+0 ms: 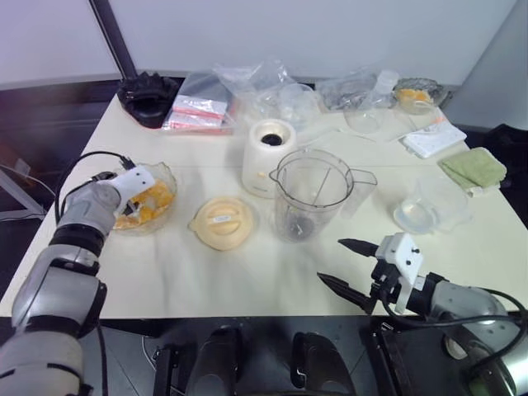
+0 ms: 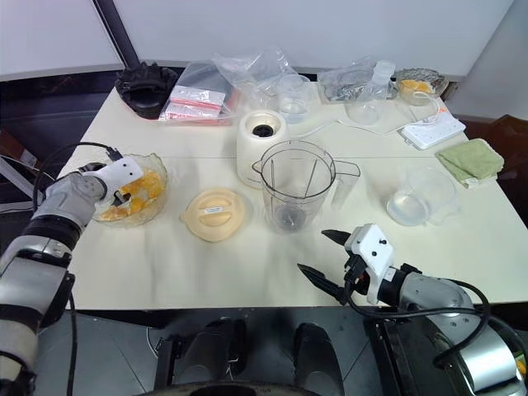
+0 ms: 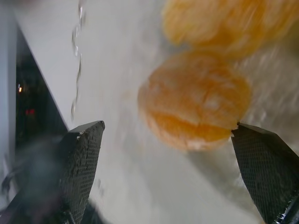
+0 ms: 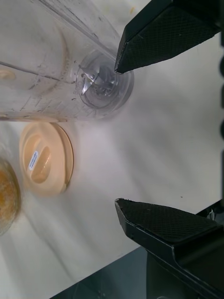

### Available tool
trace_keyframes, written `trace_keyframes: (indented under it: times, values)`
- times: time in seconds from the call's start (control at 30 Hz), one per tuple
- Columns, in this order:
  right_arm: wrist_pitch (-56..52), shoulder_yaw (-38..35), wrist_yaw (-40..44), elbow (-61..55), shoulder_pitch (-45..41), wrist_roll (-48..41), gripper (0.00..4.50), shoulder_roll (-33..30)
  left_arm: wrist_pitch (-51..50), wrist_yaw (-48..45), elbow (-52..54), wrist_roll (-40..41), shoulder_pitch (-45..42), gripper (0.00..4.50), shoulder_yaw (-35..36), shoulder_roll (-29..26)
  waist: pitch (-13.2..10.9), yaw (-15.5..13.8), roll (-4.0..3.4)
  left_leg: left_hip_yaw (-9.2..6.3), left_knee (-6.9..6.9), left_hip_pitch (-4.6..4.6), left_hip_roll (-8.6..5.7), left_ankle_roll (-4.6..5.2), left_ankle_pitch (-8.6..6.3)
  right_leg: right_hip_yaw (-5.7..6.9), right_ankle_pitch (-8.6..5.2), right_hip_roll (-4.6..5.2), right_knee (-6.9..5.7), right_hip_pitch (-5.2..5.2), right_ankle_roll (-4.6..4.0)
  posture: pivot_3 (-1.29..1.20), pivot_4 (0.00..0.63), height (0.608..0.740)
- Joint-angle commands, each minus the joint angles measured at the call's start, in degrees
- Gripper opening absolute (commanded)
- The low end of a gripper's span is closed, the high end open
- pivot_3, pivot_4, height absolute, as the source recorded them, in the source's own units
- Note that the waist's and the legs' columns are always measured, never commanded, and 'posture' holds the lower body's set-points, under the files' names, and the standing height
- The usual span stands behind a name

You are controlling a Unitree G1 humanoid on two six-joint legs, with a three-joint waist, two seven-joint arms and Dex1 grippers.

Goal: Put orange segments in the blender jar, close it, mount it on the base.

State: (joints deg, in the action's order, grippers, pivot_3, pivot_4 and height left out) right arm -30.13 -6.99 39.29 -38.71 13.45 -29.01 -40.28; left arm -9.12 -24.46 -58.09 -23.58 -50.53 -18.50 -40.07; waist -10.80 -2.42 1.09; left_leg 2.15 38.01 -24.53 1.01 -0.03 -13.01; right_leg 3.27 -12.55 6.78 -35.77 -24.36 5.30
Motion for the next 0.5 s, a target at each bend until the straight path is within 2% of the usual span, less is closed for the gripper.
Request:
trace_keyframes:
  times: [0.03,0.23,0.5]
  values:
    - [-0.1,0.0,-0.4,-2.6,-0.5,-0.7,4.47,0.2,-2.3,-1.2,-0.7,4.1,-1.2,4.42,4.5,1.7,0.0,0.1,0.01,0.01,0.00,-0.01,-0.05,0.01,0.00,0.00,0.02,0.00,0.01,0.00,-0.03,0.00,0.150,0.740]
    - [-0.1,-0.1,-0.5,-2.4,-0.4,-0.4,4.47,0.3,-14.2,1.4,1.0,9.3,-1.3,4.42,11.8,3.8,0.0,0.3,0.05,0.03,0.00,-0.02,-0.08,0.04,-0.01,0.01,0.04,-0.04,0.02,-0.01,0.07,0.00,0.150,0.740]
    - [0.6,0.0,0.0,-1.7,-0.1,0.1,4.47,0.2,-27.2,2.0,8.3,10.0,2.1,4.42,12.8,3.8,0.0,0.3,0.06,0.03,0.00,0.00,-0.07,0.04,-0.02,0.00,0.04,-0.09,-0.01,-0.01,0.11,0.00,0.150,0.740]
